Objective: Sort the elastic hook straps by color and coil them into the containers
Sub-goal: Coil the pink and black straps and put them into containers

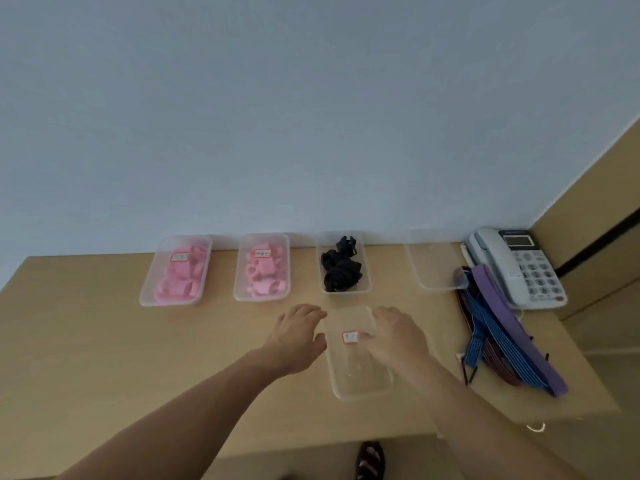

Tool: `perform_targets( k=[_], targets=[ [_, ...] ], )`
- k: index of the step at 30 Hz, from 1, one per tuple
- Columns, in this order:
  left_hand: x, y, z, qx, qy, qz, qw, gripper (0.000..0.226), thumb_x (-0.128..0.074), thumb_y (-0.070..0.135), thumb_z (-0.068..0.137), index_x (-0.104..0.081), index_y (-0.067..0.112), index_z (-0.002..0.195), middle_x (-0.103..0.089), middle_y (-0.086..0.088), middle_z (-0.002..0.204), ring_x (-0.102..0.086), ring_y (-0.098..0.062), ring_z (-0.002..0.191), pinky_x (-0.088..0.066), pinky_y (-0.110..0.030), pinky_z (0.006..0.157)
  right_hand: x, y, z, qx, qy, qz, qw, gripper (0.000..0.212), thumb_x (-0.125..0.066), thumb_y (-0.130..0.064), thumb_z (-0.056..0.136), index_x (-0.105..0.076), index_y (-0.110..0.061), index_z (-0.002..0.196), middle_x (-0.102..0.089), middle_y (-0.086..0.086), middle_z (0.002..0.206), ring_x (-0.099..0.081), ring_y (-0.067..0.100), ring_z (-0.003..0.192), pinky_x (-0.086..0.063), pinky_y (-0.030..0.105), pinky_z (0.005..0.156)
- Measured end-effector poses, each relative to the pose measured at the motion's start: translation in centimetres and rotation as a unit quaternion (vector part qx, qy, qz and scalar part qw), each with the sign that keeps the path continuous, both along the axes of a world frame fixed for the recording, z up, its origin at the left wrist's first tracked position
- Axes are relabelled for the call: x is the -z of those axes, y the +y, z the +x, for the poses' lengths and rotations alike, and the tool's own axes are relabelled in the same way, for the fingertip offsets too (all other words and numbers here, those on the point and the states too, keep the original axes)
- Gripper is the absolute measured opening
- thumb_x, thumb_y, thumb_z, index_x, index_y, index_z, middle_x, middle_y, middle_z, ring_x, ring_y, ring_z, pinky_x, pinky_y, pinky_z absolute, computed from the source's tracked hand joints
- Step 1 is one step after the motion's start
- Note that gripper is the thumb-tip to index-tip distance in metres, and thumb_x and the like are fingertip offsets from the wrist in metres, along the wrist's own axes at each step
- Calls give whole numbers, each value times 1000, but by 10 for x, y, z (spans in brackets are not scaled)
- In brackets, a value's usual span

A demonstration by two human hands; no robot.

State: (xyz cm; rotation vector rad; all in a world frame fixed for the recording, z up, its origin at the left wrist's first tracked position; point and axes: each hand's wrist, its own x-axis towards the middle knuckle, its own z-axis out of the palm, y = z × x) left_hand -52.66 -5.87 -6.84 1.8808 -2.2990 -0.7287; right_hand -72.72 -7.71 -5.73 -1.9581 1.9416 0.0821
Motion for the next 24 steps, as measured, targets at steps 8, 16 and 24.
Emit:
perform_targets(
  k=[8, 16, 24],
  targets=[
    [15, 18, 10, -16, 20, 48, 999, 52, -48, 29, 97, -40, 18, 147, -38, 0, 154, -29, -19, 144, -28, -36, 116, 31, 21, 13, 91, 26, 70, 993, 75, -65, -67, 71, -50, -13, 123, -51, 7, 120, -53, 26, 111, -40, 33, 76],
    [24, 26, 13, -58, 40, 77, 995, 52, -50, 30, 96, -43, 17, 146, -41, -2, 152, -34, -21, 141, -29, -33, 116, 43, 23, 19, 167, 14, 91, 982, 95, -79, -66, 54, -41, -14, 124, -46, 8, 125, -48, 27, 117, -40, 34, 77],
    [-1, 12, 11, -115, 80, 97, 985, 51, -48, 36, 98, -43, 19, 146, -54, -1, 141, -51, -22, 128, -41, -33, 105, 27, 25, 1, 190, -139, 81, 969, 41, -69, -52, 78, -55, -17, 93, -63, -1, 95, -60, 12, 76, -46, 29, 63]
  ],
)
